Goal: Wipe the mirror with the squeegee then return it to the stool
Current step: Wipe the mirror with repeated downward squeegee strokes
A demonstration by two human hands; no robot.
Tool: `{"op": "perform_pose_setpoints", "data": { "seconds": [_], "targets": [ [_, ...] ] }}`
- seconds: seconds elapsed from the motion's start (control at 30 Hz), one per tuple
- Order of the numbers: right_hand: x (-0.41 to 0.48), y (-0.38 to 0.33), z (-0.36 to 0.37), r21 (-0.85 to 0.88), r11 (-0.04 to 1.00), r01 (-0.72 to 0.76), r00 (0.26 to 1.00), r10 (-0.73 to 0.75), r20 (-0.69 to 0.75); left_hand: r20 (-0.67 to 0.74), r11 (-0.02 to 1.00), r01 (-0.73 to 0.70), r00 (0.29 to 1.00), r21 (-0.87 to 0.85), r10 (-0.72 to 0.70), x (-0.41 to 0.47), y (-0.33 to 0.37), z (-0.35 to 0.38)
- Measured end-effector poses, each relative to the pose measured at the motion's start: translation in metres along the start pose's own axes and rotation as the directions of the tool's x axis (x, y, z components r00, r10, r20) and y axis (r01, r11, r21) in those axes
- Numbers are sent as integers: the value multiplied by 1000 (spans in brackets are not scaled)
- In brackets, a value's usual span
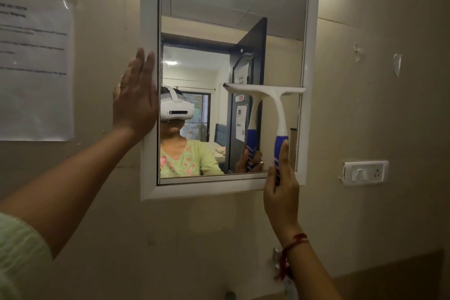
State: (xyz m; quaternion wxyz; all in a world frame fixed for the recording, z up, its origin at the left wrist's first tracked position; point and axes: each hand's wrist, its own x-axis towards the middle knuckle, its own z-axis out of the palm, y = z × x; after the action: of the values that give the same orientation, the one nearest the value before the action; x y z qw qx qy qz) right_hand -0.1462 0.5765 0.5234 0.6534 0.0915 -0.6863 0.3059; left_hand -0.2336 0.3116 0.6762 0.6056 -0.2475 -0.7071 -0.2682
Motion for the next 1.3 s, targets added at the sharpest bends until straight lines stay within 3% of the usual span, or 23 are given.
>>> {"op": "perform_pose_setpoints", "data": {
  "seconds": [0.2, 0.47, 0.73, 0.97, 1.3],
  "targets": [
    [-74, 15, -7, -14, 997, -75, 994, 76, 77, 1, 1000, 0, 1000, -1, 0, 1, -1, -1],
    [-26, 8, -9, 48, 999, -17, 1000, 16, 20, 6, 1000, 5, 1000, 16, -6, 1, 0, 0],
    [-88, 15, -11, 9, 996, -90, 993, 89, 76, 7, 999, 33, 999, 15, -33, 0, 1, -1],
    [-31, -1, -6, 112, 992, -64, 998, 60, 35, 9, 1000, 25, 1000, 18, -25, 0, 0, 1],
    [-108, 13, -22, 2, 994, -113, 988, 112, 108, -3, 1000, 15, 1000, 4, -15, 0, -2, 1]
  ]
}}
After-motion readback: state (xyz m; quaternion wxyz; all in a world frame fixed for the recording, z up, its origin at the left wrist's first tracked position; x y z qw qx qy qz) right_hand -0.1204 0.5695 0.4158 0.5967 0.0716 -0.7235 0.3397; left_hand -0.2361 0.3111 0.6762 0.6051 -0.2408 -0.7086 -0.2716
